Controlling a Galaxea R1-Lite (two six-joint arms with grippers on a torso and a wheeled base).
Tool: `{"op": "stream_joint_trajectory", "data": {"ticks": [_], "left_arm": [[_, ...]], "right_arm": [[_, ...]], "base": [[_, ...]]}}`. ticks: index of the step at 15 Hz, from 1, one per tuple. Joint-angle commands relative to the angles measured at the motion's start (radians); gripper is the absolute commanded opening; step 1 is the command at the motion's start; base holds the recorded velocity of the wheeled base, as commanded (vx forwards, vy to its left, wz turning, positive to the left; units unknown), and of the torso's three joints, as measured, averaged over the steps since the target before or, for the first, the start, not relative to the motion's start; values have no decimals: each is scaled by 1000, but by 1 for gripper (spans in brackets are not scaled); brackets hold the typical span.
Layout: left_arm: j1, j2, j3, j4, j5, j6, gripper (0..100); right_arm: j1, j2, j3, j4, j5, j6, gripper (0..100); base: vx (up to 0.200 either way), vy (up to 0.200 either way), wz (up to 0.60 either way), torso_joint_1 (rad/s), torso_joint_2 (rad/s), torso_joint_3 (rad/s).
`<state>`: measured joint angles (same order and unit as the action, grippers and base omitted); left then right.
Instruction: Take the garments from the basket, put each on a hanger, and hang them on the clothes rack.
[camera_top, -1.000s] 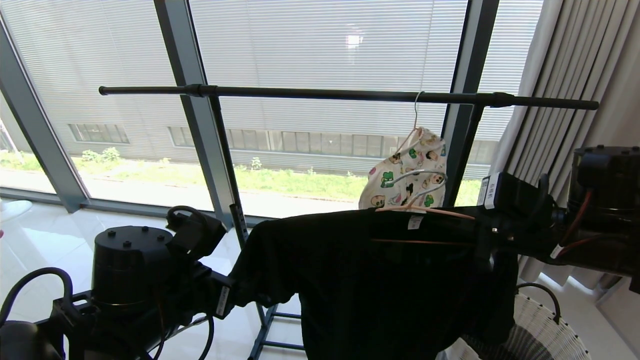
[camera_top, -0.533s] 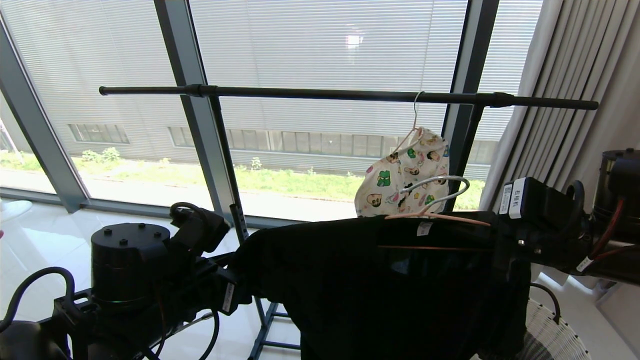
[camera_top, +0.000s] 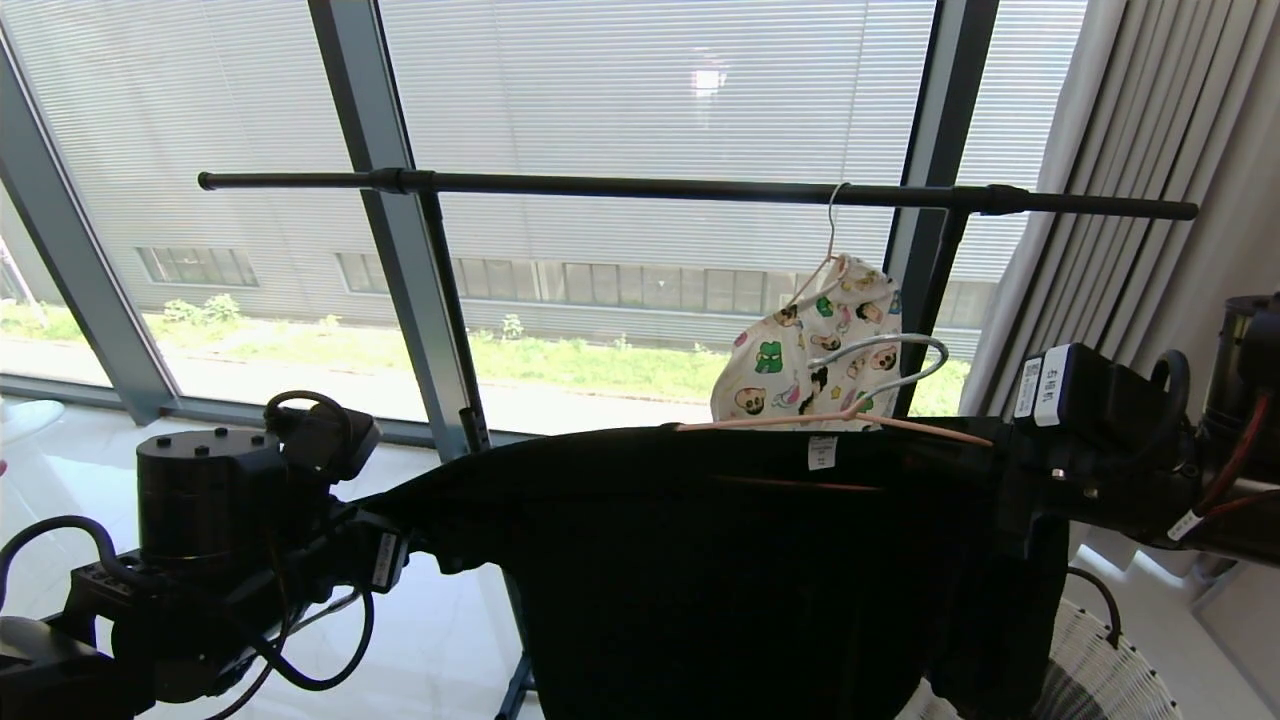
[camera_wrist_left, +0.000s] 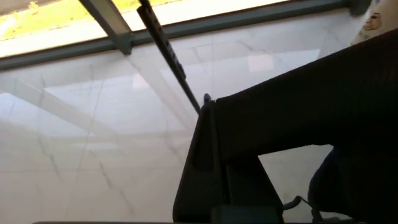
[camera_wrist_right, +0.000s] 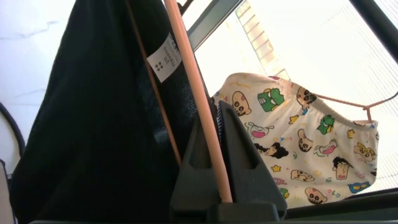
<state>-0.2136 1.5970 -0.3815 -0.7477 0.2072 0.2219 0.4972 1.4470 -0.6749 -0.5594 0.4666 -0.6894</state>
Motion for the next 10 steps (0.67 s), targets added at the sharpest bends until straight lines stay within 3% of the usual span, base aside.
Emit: {"op": "stream_joint_trajectory", "data": {"ticks": [1, 2, 3, 5, 7, 10], "left_arm": [[8, 9, 3, -1, 4, 13, 0], [-12, 9, 3, -1, 4, 19, 0], [-36, 8, -2, -12, 4, 17, 100], [-50, 9, -2, -44, 4, 16, 100], [-46, 1, 1, -45, 17, 13, 100], [-35, -31, 4, -45, 153, 11, 100]], "right_arm": [[-2, 3, 0, -1, -2, -1, 0], [-2, 6, 0, 1, -2, -1, 0], [-2, 6, 0, 1, -3, -1, 0], [-2, 1, 14, 4, -26, 1, 0], [-3, -19, 64, 3, -98, 51, 0], [-49, -71, 173, 9, -289, 182, 0]], "base": [[0, 0, 0, 0, 0, 0], [0, 0, 0, 0, 0, 0], [0, 0, 0, 0, 0, 0], [0, 0, 0, 0, 0, 0], [0, 0, 0, 0, 0, 0], [0, 0, 0, 0, 0, 0]]}}
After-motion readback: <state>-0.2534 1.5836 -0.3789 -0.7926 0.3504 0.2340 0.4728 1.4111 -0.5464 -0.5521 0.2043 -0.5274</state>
